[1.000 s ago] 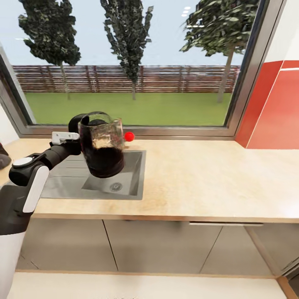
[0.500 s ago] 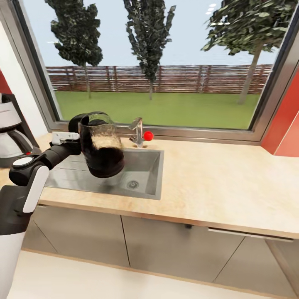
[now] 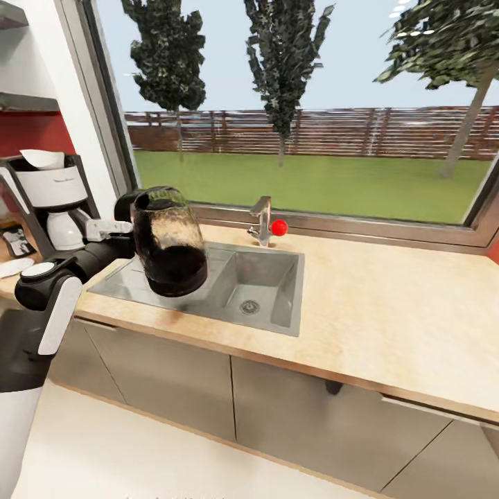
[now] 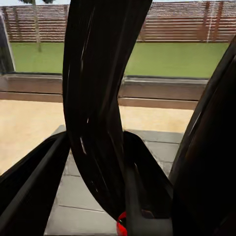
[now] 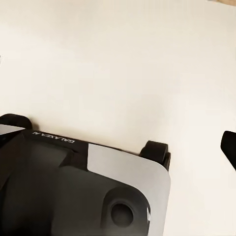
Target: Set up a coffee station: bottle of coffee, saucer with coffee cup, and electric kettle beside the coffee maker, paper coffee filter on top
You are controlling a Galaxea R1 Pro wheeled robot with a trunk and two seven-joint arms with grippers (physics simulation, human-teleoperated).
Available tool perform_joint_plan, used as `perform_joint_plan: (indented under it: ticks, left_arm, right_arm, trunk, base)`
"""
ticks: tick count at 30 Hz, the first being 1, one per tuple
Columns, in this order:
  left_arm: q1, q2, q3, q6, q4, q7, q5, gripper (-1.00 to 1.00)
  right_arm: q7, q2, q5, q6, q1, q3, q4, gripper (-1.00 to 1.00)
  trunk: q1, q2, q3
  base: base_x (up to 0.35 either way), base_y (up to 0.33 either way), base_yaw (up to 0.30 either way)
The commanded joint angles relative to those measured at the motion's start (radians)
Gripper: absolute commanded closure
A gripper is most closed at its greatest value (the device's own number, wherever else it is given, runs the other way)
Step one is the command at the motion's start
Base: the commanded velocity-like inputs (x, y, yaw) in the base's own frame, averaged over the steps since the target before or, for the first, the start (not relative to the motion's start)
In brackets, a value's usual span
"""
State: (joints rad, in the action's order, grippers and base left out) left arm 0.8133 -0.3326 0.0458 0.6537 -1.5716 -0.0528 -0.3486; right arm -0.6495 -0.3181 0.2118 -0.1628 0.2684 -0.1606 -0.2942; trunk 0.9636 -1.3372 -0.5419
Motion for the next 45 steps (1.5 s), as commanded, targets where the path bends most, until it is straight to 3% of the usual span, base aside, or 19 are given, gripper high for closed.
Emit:
perform_joint_plan:
  ticks: [1, 25, 45]
  left_arm:
    - [0.001, 0.000, 0.000, 0.004, -0.001, -0.002, 0.000, 1.00]
    - [0.001, 0.000, -0.001, 0.004, -0.001, -0.002, 0.001, 1.00]
    - [0.001, 0.000, -0.004, 0.009, -0.001, -0.002, 0.002, 1.00]
  right_arm:
    - [-0.001, -0.001, 0.011, -0.009, 0.000, -0.005, -0.002, -1.00]
    - [-0.003, -0.001, 0.010, -0.009, 0.000, -0.005, -0.003, -1.00]
    - [-0.008, -0.003, 0.011, -0.016, 0.000, -0.002, -0.003, -1.00]
  trunk:
    - [0.000, -0.001, -0.001]
    - [0.000, -0.001, -0.001]
    - [0.000, -0.001, -0.001]
  base:
    - [0.000, 0.000, 0.271]
    - [0.010, 0.010, 0.261]
    - [0.067, 0.174, -0.028]
